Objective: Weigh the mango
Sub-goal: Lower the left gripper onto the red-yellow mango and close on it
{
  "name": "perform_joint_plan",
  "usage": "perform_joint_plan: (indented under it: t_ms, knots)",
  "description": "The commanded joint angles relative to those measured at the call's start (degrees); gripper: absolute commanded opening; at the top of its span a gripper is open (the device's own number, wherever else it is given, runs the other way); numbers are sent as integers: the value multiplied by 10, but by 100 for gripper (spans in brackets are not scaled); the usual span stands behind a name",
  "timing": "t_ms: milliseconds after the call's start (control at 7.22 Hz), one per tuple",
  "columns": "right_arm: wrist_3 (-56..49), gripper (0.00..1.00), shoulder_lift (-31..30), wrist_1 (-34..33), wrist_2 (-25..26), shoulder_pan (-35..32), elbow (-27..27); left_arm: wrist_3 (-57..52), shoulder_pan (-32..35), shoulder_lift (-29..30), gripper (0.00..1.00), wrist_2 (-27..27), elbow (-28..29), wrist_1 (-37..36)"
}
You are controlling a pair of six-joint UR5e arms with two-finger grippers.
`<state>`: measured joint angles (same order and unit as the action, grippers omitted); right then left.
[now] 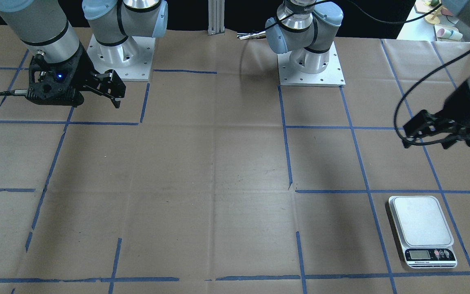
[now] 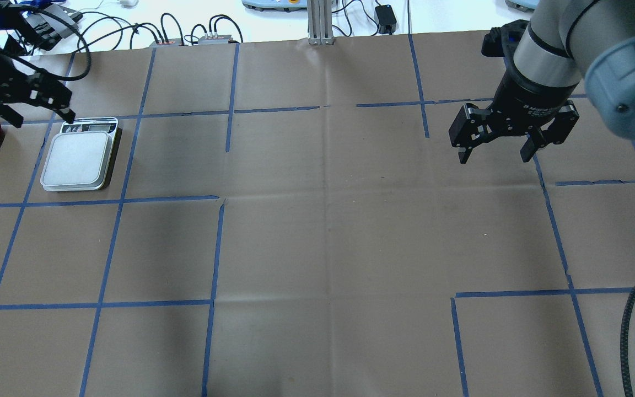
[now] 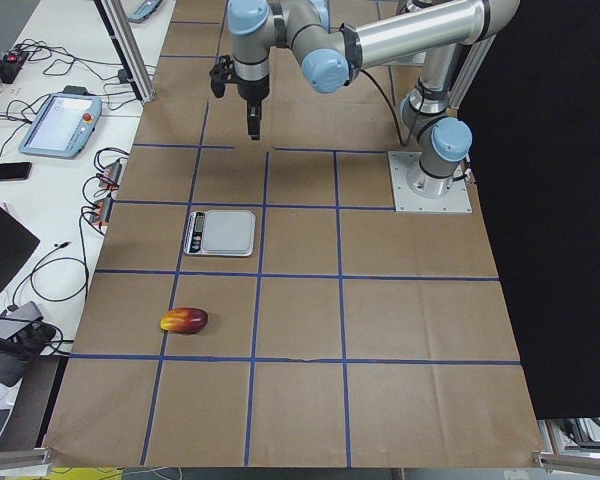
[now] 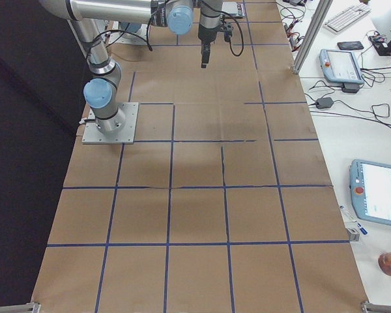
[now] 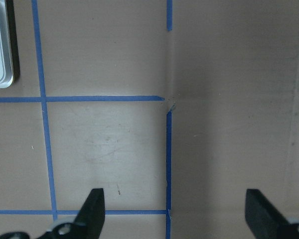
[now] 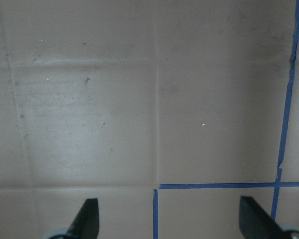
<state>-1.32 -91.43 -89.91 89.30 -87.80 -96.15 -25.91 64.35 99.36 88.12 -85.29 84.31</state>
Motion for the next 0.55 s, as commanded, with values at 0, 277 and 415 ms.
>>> perform_joint_plan:
  t_ms: [0,277,415]
  knots:
    - [0,100,0,0,0,0,0,-137,-102,108,100,-2,103,-6]
    - [0,100,0,0,0,0,0,-222,-167,257,100,-20,271,-5]
    - [0,100,0,0,0,0,0,-233,-186,334,100,-29,356,0]
